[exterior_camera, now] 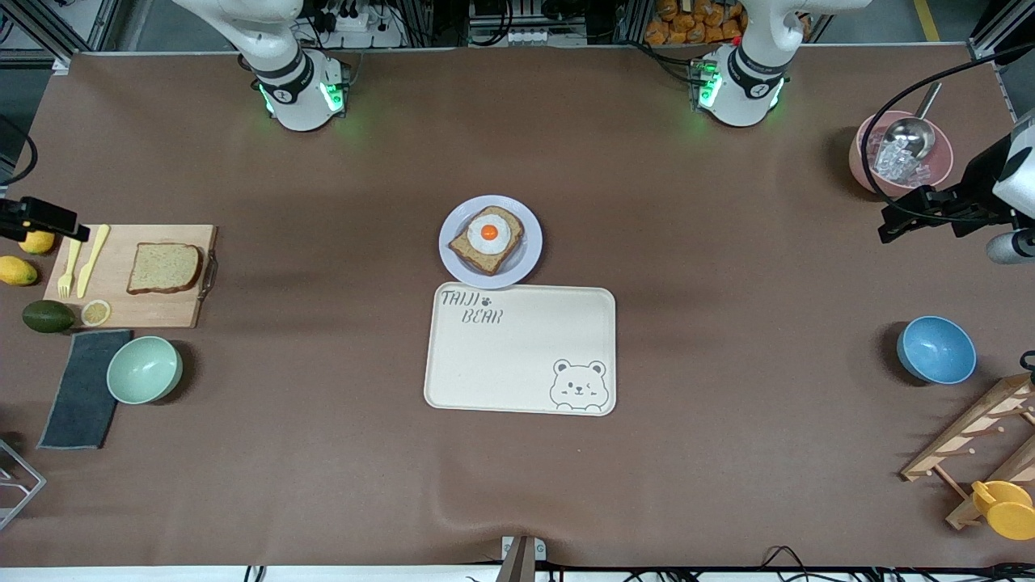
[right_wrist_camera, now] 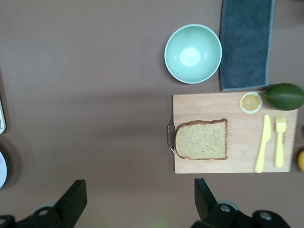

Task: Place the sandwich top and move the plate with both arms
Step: 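Move the right gripper down to the bread slice on the cutting board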

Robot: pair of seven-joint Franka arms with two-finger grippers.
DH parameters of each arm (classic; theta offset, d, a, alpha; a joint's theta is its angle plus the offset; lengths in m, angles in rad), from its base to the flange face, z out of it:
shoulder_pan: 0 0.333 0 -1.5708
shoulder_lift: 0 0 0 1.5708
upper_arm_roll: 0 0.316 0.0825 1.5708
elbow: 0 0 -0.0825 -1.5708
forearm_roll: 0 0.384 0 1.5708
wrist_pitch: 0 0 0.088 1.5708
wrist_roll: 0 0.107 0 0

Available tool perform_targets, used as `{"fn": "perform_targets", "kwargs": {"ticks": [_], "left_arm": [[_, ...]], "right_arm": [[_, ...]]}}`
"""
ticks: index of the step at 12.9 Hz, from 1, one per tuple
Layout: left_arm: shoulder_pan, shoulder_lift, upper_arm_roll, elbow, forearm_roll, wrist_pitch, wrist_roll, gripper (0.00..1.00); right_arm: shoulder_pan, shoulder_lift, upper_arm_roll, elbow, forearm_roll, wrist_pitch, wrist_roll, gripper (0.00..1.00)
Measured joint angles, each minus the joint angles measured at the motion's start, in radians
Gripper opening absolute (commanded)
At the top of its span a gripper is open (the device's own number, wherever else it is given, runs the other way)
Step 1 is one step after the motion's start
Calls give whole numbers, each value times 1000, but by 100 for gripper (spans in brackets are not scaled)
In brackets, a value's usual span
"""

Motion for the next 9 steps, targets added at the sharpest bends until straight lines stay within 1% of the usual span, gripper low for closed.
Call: {"fn": "perform_targets", "kwargs": {"ticks": [2, 5, 7, 9], "left_arm": [[-1, 0, -2, 0, 0, 0, 0, 100], [-6, 0, -6, 0, 0, 0, -9, 100], [-9, 1, -12, 0, 0, 0, -15, 100], [-10, 1, -13, 0, 0, 0, -15, 100]], "right_arm": [[-41, 37, 0, -32, 17, 30, -20, 100], [-72, 91, -1, -54, 23, 115, -163, 100], [-105, 109, -1, -108, 23, 200, -251, 100], [-137, 117, -1, -167, 26, 256, -305, 100]]}}
